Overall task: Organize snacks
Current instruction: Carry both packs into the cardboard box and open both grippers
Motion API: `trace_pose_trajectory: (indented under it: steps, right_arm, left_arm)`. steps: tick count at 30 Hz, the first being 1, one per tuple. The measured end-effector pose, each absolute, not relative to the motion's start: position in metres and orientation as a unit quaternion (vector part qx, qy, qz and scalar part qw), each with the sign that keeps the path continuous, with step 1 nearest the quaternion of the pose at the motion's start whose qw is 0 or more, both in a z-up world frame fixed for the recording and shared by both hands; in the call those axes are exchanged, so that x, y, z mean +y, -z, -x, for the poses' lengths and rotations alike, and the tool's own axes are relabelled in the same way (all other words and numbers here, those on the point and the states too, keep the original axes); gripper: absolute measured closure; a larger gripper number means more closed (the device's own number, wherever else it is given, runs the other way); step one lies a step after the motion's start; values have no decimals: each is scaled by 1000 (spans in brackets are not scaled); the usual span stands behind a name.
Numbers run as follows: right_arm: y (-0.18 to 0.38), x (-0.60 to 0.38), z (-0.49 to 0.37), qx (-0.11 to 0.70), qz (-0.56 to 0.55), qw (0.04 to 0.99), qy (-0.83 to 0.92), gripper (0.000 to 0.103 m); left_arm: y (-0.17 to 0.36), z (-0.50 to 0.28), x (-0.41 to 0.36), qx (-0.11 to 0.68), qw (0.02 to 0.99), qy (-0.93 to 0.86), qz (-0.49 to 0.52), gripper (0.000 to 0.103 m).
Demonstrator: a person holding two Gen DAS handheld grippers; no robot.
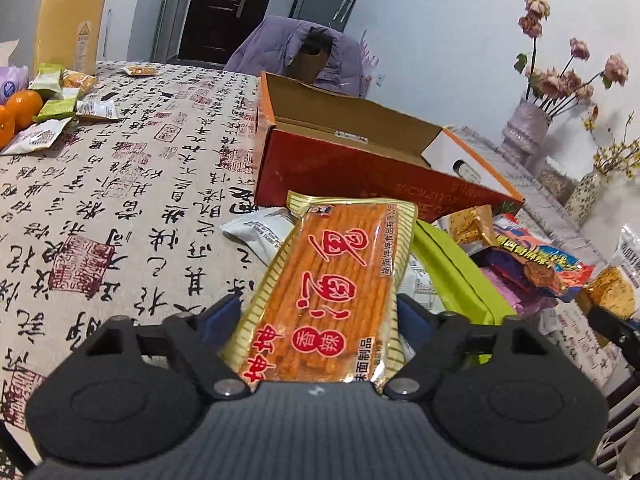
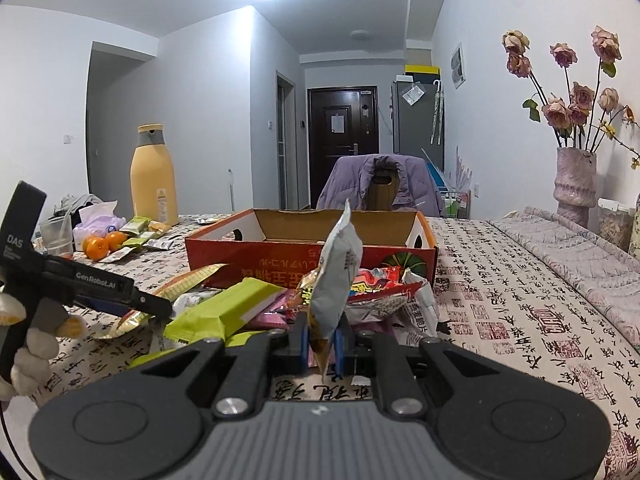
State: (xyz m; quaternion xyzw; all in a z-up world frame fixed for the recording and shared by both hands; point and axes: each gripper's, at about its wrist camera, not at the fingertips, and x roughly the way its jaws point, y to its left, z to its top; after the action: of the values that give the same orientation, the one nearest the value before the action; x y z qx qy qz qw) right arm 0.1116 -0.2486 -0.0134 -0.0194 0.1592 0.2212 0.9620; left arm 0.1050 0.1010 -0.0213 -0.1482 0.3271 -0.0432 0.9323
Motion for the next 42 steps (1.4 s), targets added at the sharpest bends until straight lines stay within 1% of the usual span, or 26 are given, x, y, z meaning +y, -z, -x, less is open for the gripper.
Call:
trace_pose_trajectory:
  steps: [1, 2, 3, 4, 7, 12, 24, 33, 42]
  right_arm:
    - [14, -249, -111, 159, 19, 962, -221, 91]
    - [14, -248, -111, 159, 20, 962, -220, 91]
    - [14, -248, -111, 159, 19, 962, -220, 91]
    - [14, -248, -111, 159, 19, 962, -219, 91]
    - [13, -248, -109, 159, 18, 962, -219, 91]
    - [10, -250, -104, 152, 18, 963, -221, 91]
    - [-10, -250, -108, 123, 13, 966, -227, 91]
    - [-45, -245, -171, 107, 22, 967, -231, 91]
    - [-67, -229, -263, 153, 35, 960, -233, 91]
  left_arm:
    - [20, -104, 102, 325, 932, 46, 151, 31]
    - [19, -101, 103, 320, 934, 46, 152, 33]
    - [18, -99, 103, 316, 936, 46, 151, 41]
    - [16, -97, 103, 313, 936, 50, 151, 52]
    - [15, -93, 102, 313, 936, 56, 154, 56]
    - [9, -82, 100, 298, 942, 41, 146, 58]
    - [-35, -76, 80, 243, 964, 27, 109, 58]
    - [-79, -113, 60, 211, 974, 8, 77, 58]
    - [-102, -180, 45, 223, 974, -24, 42, 58]
